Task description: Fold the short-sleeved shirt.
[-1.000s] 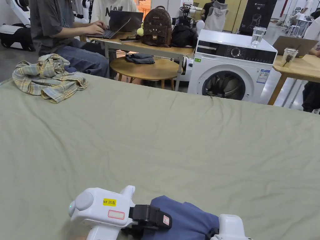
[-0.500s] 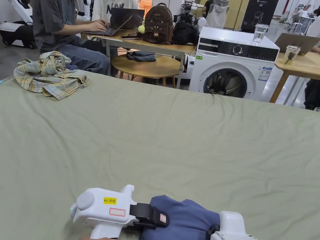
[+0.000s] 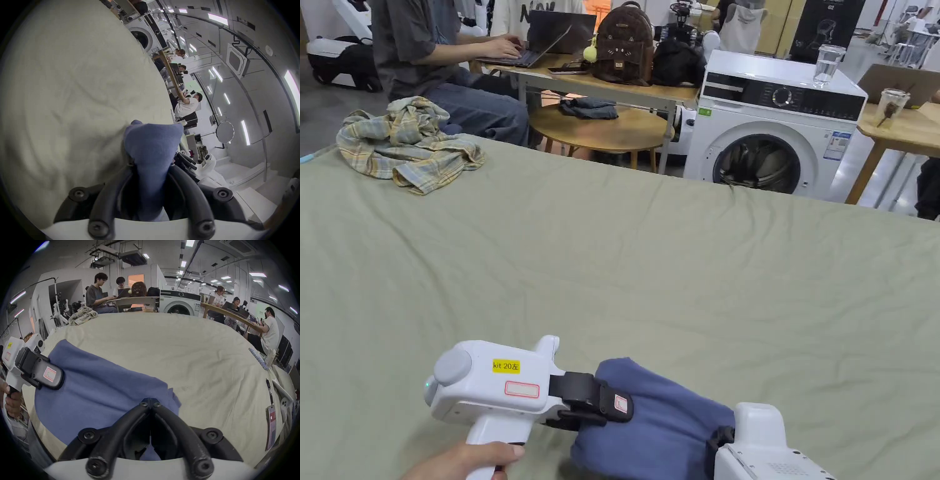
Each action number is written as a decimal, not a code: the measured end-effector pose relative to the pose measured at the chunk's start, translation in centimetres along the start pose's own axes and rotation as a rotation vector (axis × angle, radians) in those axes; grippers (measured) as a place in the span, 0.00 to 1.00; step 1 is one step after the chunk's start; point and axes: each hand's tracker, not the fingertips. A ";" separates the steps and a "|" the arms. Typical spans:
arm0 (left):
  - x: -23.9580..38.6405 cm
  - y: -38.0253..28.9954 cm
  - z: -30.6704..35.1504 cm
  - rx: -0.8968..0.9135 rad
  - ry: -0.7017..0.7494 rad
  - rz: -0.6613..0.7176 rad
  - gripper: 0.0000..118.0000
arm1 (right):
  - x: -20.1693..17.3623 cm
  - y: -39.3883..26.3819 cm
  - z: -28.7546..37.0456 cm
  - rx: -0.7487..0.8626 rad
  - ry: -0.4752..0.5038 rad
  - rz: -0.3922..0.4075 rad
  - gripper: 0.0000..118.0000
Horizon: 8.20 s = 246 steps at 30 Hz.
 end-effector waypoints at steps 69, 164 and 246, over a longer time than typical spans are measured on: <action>3.7 -5.5 22.8 0.863 0.974 -0.487 0.36 | -16.1 7.8 -0.5 0.197 0.214 0.182 0.00; 12.0 -4.6 -0.6 0.907 0.810 -0.810 0.57 | 1.9 8.9 3.0 0.487 -0.145 -0.192 0.76; 11.5 -3.5 0.1 0.894 0.920 -0.815 0.57 | 2.8 8.5 0.3 0.478 -0.155 -0.106 0.76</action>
